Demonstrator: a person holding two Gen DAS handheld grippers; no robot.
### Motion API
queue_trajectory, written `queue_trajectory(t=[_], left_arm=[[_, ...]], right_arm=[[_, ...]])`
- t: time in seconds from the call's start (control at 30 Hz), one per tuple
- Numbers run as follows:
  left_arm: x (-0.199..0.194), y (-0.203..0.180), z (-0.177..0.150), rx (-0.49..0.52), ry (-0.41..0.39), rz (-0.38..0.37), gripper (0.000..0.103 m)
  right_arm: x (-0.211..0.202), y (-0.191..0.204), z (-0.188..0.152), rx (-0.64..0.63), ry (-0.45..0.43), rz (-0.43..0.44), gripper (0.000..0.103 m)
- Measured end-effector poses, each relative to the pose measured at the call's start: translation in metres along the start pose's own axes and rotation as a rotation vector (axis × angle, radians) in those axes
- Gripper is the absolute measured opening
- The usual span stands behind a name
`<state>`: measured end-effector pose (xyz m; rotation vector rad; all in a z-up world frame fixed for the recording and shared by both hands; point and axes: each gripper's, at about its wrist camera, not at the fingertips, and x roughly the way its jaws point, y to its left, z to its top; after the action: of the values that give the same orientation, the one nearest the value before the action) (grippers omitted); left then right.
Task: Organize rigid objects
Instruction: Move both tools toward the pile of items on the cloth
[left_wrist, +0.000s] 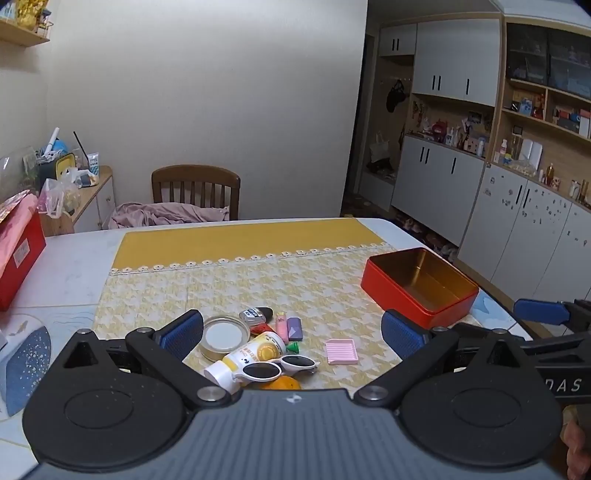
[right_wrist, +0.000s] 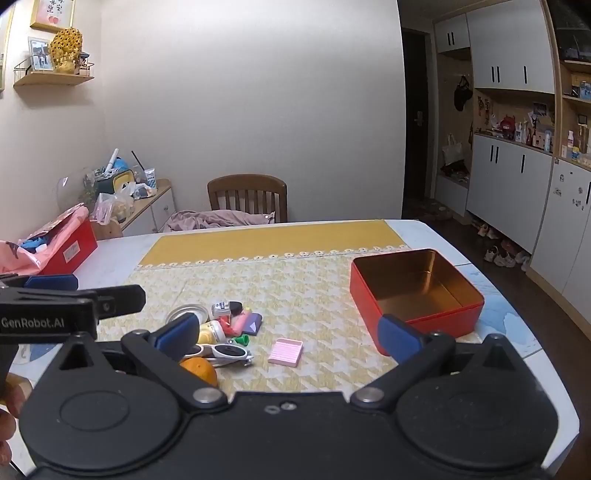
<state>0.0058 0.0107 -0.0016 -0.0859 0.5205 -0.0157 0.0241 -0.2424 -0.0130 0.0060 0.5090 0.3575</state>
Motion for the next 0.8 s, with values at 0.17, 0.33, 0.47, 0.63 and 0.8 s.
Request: queue_trajectory(t=[0.17,0.33,0.47,0.63,0.8], left_arm=[[-0.003,0.003,0.001,0.006,-0.015,0.029,0.103],[-0.004,0.008,0.002,-0.017,-0.029,0.030,0.103],[-0.004,0.011,0.003,-0.029,-0.031,0.026,0.103],[-0.005,0.011,0.002,-0.012,-0.041,0.026,0.103],[-0.007,0.011,0.000,0.004,-0.061,0.048,0.103]], right_arm=[[0.000,0.001,0.000,0.001,-0.006,0.006,0.103],[0.000,0.001,0.001,0.003,-0.003,0.011,0.103],[0.001,0.001,0.001,0.005,-0.005,0.016,0.103],[0.000,0.000,0.001,0.009,-0.009,0.018,0.103],[0.001,0.000,0.000,0.013,-0.008,0.026,0.103]])
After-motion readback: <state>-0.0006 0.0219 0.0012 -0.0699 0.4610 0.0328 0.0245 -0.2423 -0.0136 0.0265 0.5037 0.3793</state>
